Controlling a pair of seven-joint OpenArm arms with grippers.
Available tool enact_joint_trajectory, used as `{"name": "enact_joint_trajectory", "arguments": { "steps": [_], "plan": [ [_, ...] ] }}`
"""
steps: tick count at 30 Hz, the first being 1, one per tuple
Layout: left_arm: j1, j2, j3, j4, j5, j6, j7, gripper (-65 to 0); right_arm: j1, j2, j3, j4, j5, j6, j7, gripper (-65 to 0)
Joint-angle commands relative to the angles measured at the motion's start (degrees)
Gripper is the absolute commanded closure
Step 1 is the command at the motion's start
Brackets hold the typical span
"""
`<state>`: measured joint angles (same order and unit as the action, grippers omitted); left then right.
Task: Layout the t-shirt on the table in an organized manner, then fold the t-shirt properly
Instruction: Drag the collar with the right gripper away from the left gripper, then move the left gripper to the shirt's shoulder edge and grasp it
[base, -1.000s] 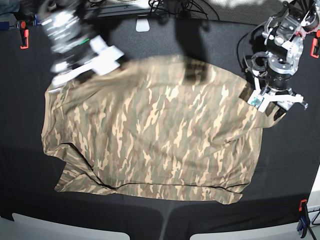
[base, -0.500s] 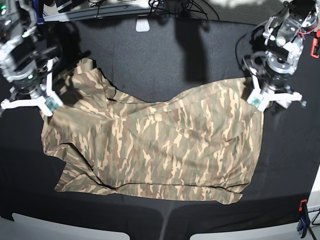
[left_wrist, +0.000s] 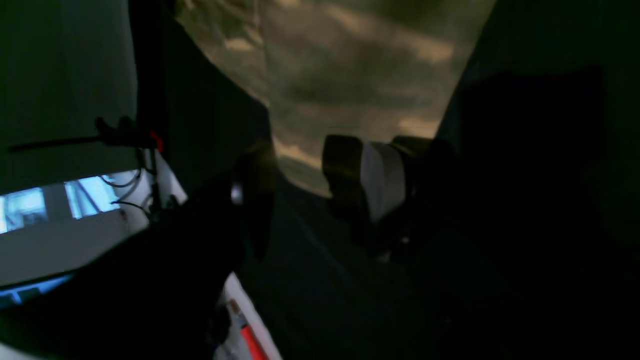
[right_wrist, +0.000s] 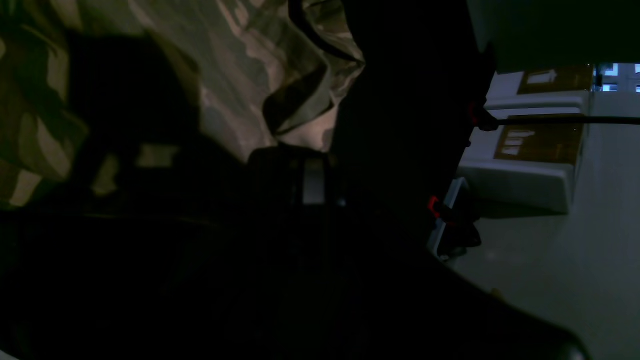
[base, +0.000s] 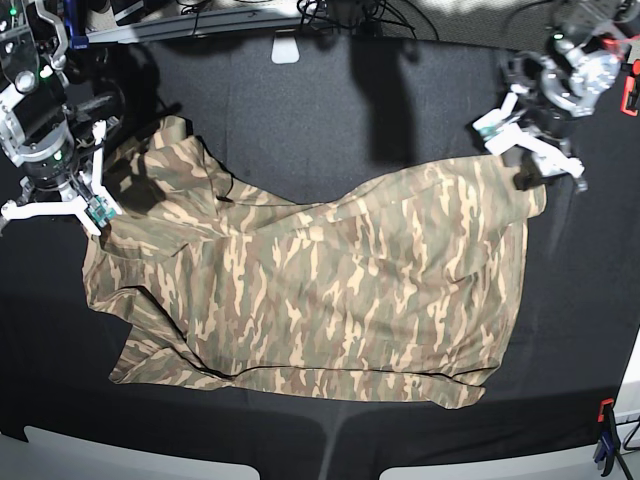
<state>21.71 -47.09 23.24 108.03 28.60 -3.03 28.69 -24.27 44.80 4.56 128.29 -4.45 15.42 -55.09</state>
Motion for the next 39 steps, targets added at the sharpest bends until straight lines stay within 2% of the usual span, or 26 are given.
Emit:
{"name": "enact_joint_trajectory", "arguments": {
  "steps": [1,4,8,14,16,19,20,33,36,39],
  "plan": [
    [-0.1,-0.9,-0.5,0.4,0.6,1.1,-0.5,-26.0,0.4,1.1,0.6,0.9,-1.1,-0.3,0.6,0.0],
    [0.1,-1.0,-0.5,-0.6,0.5,0.5,-1.9,-26.0,0.4,1.0,0.6,0.9,-1.1,-0.3,0.7,0.0],
    [0.1,-1.0,-0.5,-2.6,0.6,-4.0,-3.9,-26.0,0.4,1.1,0.6,0.9,-1.1,-0.3,0.6,0.0],
    [0.0,-1.0,-0.5,-8.3,4.9,-3.8,-7.4,-26.0,0.4,1.0,0.6,0.9,-1.1,-0.3,0.7,0.0],
    [0.0,-0.6,-0.5,-9.9,5.1,-2.4,-8.4,-25.9,0.4,1.0,0.6,0.9,-1.1,-0.3,0.7,0.0],
    [0.0,0.7,-0.5,-11.7,6.9,3.3,-9.5,-24.5,0.4,0.7,0.6,0.9,-1.1,-0.3,0.7,0.0],
    [-0.1,1.2,-0.5,-12.0,7.7,4.2,-9.8,-24.5,0.4,0.5,0.6,0.9,-1.0,-0.3,0.7,0.0],
    [-1.2,8.1,-0.5,-15.2,7.8,4.6,-13.8,-24.5,0.4,-0.1,0.6,0.9,-0.8,-0.3,1.1,0.0],
    [-2.0,8.7,-0.5,-15.2,7.8,4.6,-15.6,-24.4,0.4,-0.1,0.6,0.9,-0.8,-0.3,1.1,0.0],
    [-3.9,9.0,-0.5,-15.6,7.5,5.2,-14.4,-19.4,0.4,-0.1,0.6,0.9,-0.8,-0.3,1.1,0.0]
  ]
}}
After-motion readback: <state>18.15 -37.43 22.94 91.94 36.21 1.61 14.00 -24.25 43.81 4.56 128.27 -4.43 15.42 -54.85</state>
